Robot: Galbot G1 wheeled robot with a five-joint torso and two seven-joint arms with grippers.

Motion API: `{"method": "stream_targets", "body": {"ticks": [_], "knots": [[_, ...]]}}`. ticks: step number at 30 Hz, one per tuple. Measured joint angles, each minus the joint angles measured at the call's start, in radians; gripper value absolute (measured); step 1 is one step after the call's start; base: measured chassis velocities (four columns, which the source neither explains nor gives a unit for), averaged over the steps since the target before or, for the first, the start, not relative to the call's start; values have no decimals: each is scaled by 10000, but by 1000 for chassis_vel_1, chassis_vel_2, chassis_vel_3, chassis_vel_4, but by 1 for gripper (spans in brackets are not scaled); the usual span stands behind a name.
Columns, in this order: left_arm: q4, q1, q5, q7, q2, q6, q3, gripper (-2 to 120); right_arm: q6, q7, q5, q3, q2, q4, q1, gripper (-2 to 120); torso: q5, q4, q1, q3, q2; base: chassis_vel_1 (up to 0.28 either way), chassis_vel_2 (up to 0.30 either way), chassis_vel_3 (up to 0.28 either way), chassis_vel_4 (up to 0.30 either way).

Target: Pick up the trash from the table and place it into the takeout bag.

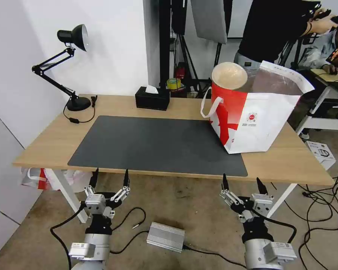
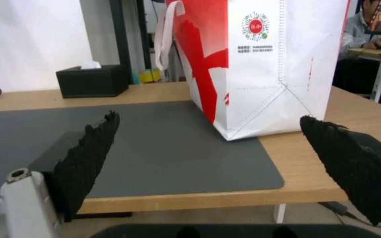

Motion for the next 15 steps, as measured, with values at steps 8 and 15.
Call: {"method": "stream_targets", "body": {"ticks": [8, 15], "knots": [[0, -2, -7, -7, 4, 9, -1, 100, 0, 0, 0, 0, 0, 0, 0, 100, 0, 0, 0, 0, 0, 0, 0, 0, 0], [0, -2, -11, -13, 6, 13, -1, 100, 0, 0, 0, 0, 0, 0, 0, 100, 0, 0, 0, 0, 0, 0, 0, 0, 0]]}}
